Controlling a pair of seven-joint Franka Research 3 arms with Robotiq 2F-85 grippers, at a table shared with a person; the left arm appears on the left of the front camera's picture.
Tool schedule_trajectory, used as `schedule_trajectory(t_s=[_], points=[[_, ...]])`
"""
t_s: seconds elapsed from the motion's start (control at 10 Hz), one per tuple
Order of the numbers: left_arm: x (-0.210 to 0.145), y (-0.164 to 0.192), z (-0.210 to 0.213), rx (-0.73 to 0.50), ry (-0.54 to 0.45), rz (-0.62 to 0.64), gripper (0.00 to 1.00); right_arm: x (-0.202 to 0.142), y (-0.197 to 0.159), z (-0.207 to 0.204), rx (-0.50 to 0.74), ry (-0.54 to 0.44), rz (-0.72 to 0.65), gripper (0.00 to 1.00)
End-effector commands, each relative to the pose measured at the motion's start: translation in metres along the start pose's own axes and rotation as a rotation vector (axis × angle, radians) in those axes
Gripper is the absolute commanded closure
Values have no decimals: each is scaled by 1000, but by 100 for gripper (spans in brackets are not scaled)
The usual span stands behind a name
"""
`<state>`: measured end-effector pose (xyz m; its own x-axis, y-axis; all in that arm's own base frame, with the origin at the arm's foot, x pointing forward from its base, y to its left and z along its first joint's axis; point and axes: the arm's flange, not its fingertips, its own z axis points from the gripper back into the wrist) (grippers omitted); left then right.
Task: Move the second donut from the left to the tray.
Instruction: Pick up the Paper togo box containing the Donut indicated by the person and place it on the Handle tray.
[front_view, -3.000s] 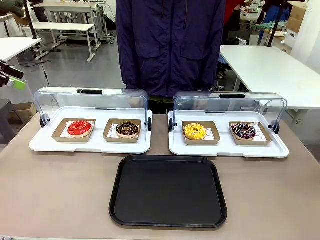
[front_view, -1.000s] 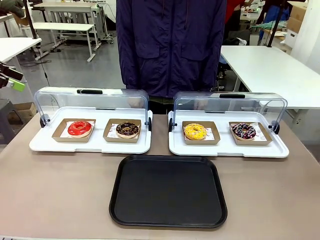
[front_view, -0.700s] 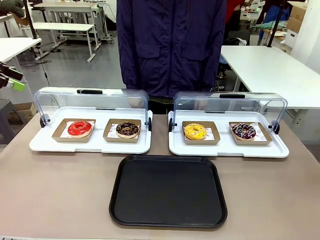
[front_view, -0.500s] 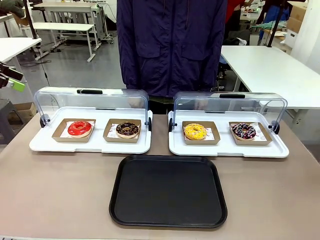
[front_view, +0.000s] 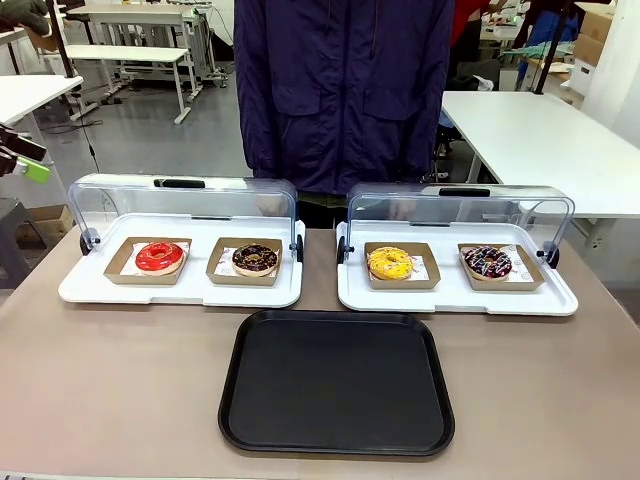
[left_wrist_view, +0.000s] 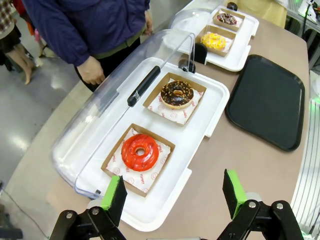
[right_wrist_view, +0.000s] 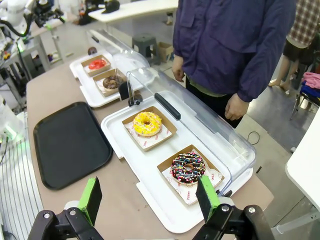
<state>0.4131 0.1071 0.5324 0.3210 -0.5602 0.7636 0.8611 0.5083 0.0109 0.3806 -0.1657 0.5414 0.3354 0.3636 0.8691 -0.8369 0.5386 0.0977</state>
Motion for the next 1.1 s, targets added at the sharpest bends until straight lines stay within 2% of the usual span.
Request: schedule_trajectory(t_s=[0.0, 1.0], points=[[2, 1, 0, -5, -21, -6, 0, 0, -1, 0, 3, -4, 26, 0], [2, 1, 0, -5, -21, -6, 0, 0, -1, 0, 3, -4, 26, 0]])
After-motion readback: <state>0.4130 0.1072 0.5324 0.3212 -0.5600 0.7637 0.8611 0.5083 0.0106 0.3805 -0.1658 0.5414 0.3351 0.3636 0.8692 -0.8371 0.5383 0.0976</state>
